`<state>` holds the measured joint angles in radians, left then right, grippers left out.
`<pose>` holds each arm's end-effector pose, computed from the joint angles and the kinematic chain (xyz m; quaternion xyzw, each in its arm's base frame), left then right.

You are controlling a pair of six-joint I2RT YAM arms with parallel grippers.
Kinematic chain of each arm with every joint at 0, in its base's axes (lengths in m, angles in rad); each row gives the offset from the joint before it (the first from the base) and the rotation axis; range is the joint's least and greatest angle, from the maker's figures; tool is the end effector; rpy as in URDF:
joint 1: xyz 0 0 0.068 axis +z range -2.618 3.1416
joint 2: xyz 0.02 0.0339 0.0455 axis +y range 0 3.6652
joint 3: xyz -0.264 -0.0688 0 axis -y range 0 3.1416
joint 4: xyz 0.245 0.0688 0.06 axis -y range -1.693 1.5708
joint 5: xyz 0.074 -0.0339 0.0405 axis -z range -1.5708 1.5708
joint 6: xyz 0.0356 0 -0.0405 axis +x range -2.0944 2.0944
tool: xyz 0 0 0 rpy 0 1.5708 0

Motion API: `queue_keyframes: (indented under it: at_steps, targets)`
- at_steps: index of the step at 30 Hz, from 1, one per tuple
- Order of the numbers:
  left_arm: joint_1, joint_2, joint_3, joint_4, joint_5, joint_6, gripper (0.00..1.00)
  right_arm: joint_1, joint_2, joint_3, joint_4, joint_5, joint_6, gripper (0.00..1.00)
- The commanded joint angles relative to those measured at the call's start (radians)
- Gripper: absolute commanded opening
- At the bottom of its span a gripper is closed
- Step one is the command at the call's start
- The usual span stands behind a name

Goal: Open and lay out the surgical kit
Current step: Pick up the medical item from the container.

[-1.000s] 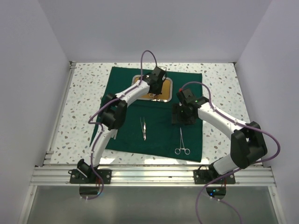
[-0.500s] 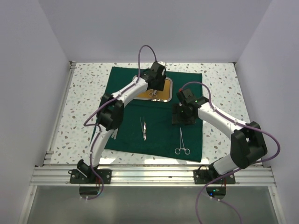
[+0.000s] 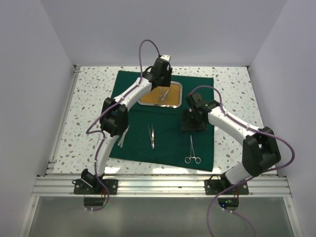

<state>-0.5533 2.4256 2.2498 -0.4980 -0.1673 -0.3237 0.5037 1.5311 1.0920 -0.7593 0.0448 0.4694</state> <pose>0.4763 -0.2872 0.2349 0.0669 0.8962 -0.1153 0.4232 0.2606 0.1418 0.2254 -0.0127 0.9824 0.0671 0.1739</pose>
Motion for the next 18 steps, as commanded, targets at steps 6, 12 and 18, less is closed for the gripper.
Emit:
queue_keyframes:
  at_steps: [6, 12, 18]
  targets:
    - [0.039, 0.118, 0.016, 0.039, -0.041, -0.012, 0.57, 0.002, 0.018, 0.048, -0.052, 0.027, -0.026, 0.70]
    - [0.036, 0.187, 0.018, 0.007, -0.003, -0.006, 0.52, 0.001, 0.060, 0.078, -0.057, 0.029, -0.035, 0.69]
    - [-0.003, 0.233, 0.007, -0.059, -0.043, 0.049, 0.39, 0.002, 0.100, 0.115, -0.049, 0.024, -0.046, 0.69]
